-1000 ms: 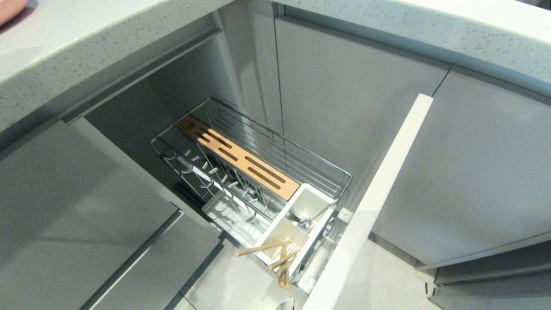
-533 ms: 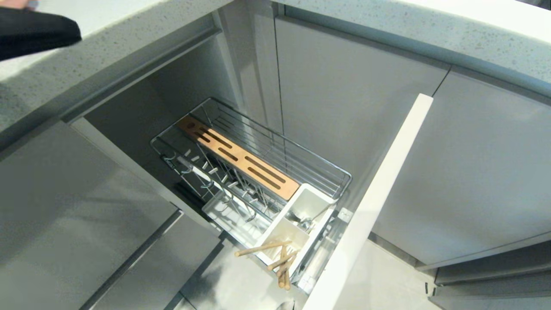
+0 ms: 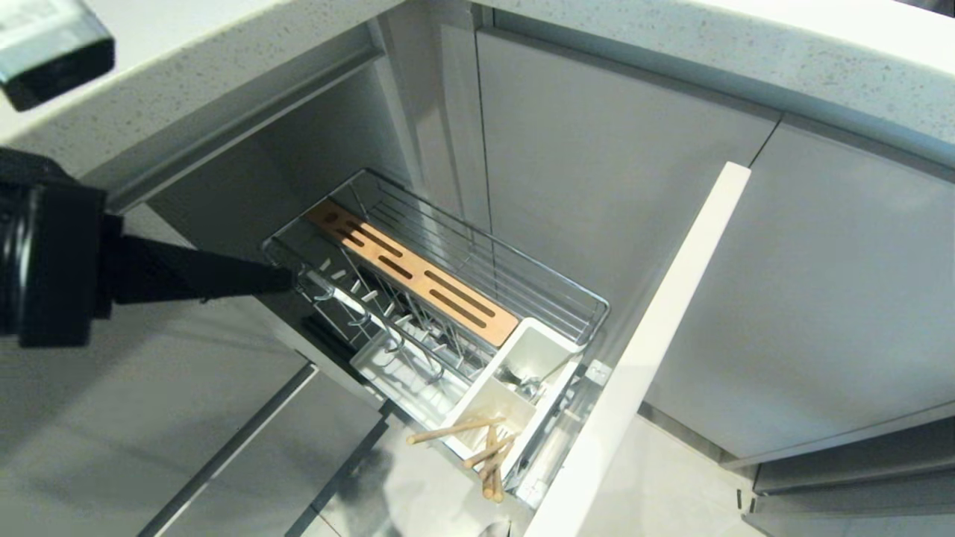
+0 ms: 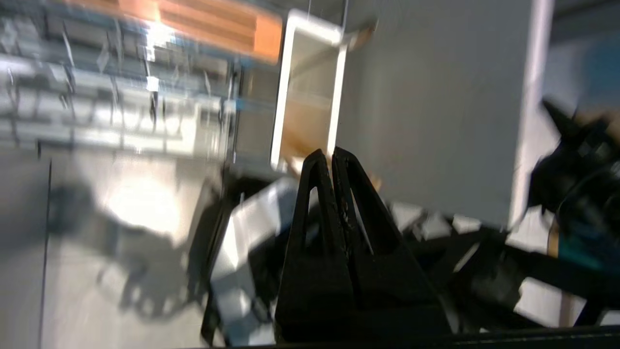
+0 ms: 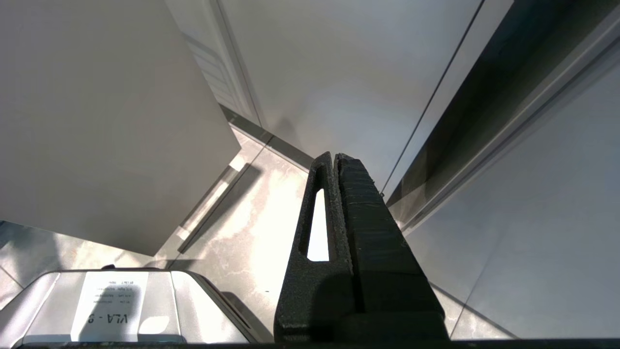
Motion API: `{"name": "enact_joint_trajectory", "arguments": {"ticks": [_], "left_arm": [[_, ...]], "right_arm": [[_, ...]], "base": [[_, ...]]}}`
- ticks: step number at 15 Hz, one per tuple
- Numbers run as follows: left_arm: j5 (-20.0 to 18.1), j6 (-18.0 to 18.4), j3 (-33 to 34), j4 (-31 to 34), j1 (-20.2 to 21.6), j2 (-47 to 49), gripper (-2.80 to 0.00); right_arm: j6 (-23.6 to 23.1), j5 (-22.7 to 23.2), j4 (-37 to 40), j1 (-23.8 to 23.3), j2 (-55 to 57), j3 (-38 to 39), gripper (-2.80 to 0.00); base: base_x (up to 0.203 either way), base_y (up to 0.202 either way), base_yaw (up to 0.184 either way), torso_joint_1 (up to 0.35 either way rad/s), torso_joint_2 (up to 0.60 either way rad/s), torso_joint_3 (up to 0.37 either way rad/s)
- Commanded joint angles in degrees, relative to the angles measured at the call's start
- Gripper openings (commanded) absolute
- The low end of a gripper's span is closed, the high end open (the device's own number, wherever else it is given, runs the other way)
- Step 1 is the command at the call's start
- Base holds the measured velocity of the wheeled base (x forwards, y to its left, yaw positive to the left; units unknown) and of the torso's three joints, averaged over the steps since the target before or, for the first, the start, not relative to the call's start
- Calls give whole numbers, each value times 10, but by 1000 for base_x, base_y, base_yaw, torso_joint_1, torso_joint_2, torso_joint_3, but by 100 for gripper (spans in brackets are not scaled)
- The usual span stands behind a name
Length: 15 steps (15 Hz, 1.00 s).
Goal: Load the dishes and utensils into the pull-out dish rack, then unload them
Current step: Take the chopsticks out of the cupboard
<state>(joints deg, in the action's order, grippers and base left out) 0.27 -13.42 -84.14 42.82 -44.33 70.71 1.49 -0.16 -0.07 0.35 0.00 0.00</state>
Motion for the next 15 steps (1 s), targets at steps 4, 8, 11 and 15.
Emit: {"name": "enact_joint_trajectory", "arguments": {"ticks": [4, 8, 11, 15], "left_arm": [[1, -2, -29, 92, -14, 86, 0], [2, -2, -42, 164, -32, 139, 0], [4, -2, -64, 238, -33, 196, 0], [3, -3, -86, 302, -39, 270, 0]], "right_arm": [[0, 0, 0, 0, 0, 1, -280], [0, 0, 0, 0, 0, 0, -280], [0, 0, 0, 1, 0, 1, -280], [0, 0, 0, 0, 0, 1, -280]], "base": [[0, 0, 0, 0, 0, 0], [0, 0, 0, 0, 0, 0], [0, 0, 0, 0, 0, 0], [0, 0, 0, 0, 0, 0]]}}
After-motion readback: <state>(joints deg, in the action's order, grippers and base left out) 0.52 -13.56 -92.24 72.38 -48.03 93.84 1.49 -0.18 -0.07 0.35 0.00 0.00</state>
